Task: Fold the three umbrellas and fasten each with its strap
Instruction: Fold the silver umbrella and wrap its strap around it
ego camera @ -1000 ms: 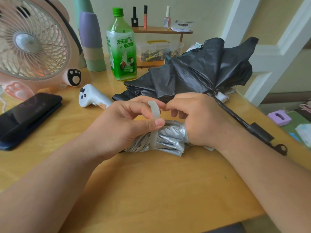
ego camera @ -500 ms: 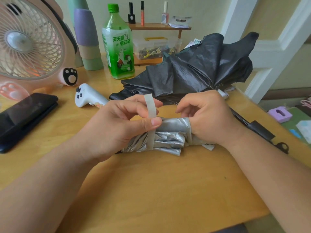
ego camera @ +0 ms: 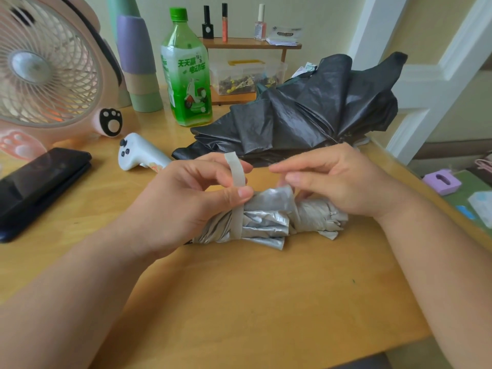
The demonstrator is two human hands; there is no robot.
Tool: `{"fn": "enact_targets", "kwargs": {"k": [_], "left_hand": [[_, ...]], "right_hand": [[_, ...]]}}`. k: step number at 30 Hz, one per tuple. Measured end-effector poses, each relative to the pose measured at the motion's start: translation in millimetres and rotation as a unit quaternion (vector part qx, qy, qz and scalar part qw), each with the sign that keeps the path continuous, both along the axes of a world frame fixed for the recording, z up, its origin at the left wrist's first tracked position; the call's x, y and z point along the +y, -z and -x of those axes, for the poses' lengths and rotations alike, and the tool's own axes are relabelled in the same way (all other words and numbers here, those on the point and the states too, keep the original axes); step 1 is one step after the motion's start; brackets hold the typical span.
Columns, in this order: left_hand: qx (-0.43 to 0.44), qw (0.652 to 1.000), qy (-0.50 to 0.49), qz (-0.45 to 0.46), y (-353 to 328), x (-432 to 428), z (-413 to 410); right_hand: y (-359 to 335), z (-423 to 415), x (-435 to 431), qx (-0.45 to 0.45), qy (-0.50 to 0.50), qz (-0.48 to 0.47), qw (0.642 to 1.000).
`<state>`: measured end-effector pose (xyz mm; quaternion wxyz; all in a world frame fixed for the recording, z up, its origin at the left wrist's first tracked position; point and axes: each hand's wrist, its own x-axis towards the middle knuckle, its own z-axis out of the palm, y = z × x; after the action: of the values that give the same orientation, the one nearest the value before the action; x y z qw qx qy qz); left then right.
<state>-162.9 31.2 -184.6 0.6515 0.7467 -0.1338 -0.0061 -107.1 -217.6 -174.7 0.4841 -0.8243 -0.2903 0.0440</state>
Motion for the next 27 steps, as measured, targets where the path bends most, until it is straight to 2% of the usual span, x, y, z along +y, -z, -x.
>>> {"fn": "enact_targets", "kwargs": {"k": [2,4,6,8,11,14,15,17,19,23,24,25,27], "left_hand": [[0.003,1.000,-0.010,-0.011,0.1,-0.8,0.4],[-0.001,0.999,-0.026,-0.025,0.2,-1.4,0.5],[-0.005,0.998,-0.051,-0.045,-1.2,-3.6,1.9],[0.003,0.995,-0.073,-0.062,-2.3,-6.2,4.8],[0.031,0.992,-0.097,-0.074,-2.8,-10.1,10.2],[0.025,0.989,-0.107,-0.097,-2.1,-10.8,16.5],[0.013,0.988,-0.112,-0.108,-0.2,-10.3,18.6],[-0.032,0.982,-0.119,-0.146,4.3,-8.9,22.7],[-0.113,0.970,-0.087,-0.199,3.1,-5.3,25.5],[-0.299,0.890,0.069,-0.338,-11.5,6.0,15.6],[-0.311,0.886,0.080,-0.335,-9.4,9.1,11.6],[-0.304,0.896,0.079,-0.313,-5.6,10.5,10.7],[-0.251,0.936,0.075,-0.235,4.3,12.6,12.1]], "right_hand": [[-3.0,-1.8,3.5,0.109,-0.012,0.000,0.994],[-4.6,-0.1,8.2,0.161,-0.016,0.103,0.981],[-10.3,13.0,12.8,0.140,-0.038,0.238,0.960],[-16.6,31.0,20.0,0.079,-0.046,0.348,0.933],[-22.3,40.1,23.1,0.057,-0.010,0.422,0.905],[-29.4,37.5,16.0,0.062,0.023,0.503,0.862],[-29.8,37.0,13.7,0.052,0.034,0.511,0.857],[-24.3,36.9,12.4,0.018,0.040,0.492,0.870],[-12.3,35.9,12.2,-0.064,0.060,0.460,0.883],[15.0,35.7,6.6,-0.223,0.079,0.411,0.880],[18.0,36.7,5.0,-0.246,0.082,0.406,0.876],[18.1,38.1,4.1,-0.261,0.083,0.405,0.872],[12.3,37.4,-0.7,-0.240,0.059,0.405,0.880]]}}
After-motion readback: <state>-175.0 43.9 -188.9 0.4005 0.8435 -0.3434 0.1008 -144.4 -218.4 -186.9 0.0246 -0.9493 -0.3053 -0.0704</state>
